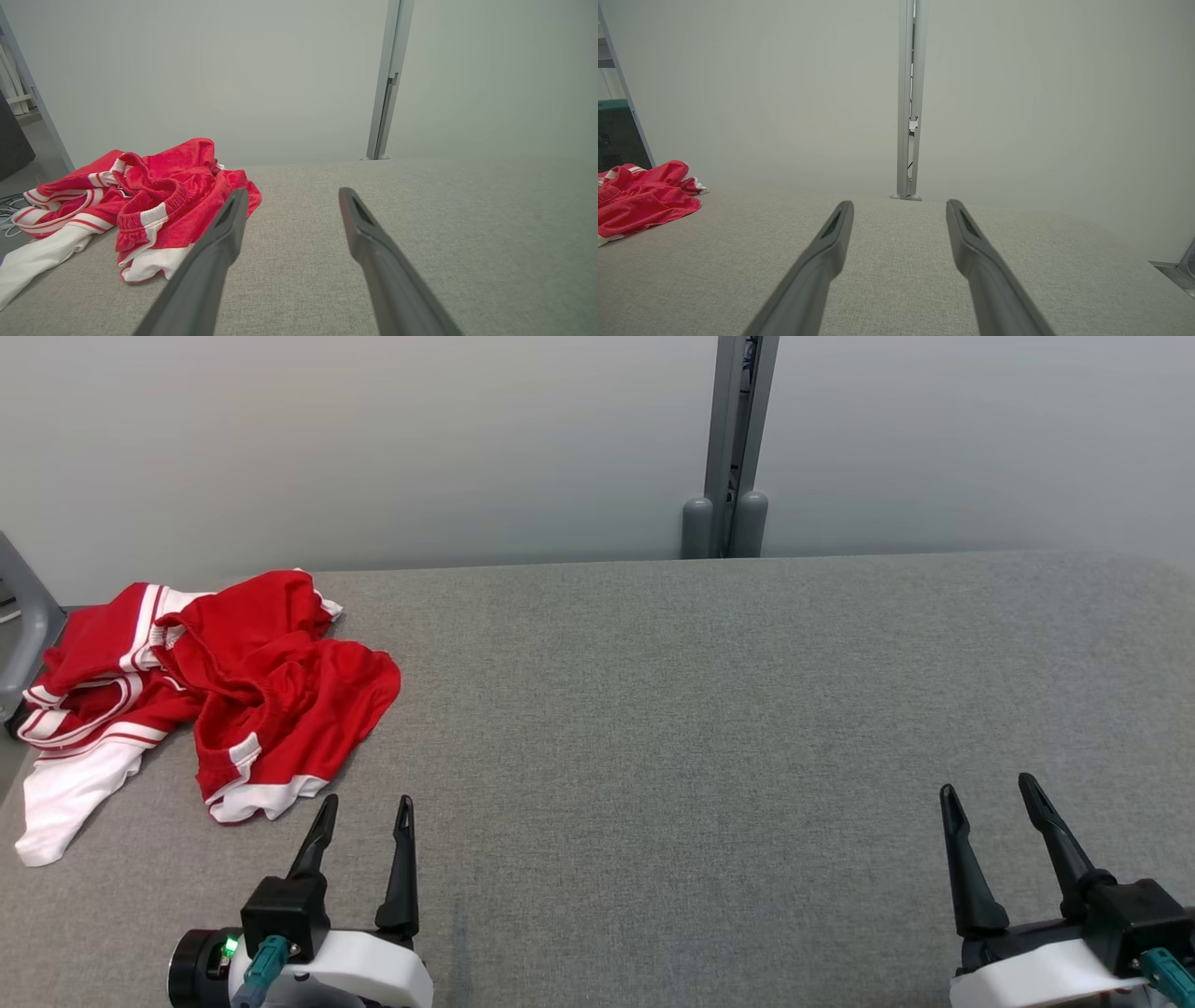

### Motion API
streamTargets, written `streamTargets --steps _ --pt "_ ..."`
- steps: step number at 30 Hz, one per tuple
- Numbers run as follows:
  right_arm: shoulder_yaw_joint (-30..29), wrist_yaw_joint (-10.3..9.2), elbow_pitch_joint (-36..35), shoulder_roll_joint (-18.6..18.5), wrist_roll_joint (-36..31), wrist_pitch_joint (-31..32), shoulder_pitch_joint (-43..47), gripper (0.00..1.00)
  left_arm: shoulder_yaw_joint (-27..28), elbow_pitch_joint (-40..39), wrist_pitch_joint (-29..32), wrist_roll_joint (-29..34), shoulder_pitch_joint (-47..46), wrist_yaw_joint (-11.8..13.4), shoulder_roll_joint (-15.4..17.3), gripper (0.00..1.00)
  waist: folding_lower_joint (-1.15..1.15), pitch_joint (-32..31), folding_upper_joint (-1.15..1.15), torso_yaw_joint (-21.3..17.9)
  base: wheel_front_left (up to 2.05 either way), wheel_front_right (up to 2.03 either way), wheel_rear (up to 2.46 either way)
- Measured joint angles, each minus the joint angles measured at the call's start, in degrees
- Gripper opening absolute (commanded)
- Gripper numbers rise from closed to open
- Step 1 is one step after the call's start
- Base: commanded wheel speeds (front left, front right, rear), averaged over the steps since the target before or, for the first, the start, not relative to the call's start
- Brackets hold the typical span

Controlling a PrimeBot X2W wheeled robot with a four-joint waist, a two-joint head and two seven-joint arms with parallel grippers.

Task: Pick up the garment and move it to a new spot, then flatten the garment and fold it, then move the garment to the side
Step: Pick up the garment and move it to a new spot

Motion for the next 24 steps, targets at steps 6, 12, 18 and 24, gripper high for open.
streamTargets --steps 6,12,18,24 --pt "-0.1 0.0 -0.1 0.0 0.1 0.0 0.0 1.0 -0.4 0.1 0.0 0.0 -0.2 0.0 0.0 1.0 0.0 0.0 0.0 0.8 0.0 0.0 0.0" --pt "0.8 0.0 -0.3 0.0 0.3 0.0 0.0 1.0 -0.5 0.0 0.0 0.0 -0.7 0.2 0.0 1.0 0.0 0.4 0.0 3.8 0.0 0.0 0.0" --pt "0.7 0.03 -0.7 0.0 0.4 0.0 -0.6 1.0 -0.3 -0.5 0.0 0.0 -1.6 0.3 0.0 1.0 0.0 1.0 0.0 9.5 0.0 0.0 0.0" --pt "0.9 0.04 -0.8 0.0 0.3 0.0 -1.8 1.0 0.5 -0.7 0.0 0.0 -1.6 0.6 0.1 1.0 0.0 1.7 0.0 16.6 0.0 0.0 0.0"
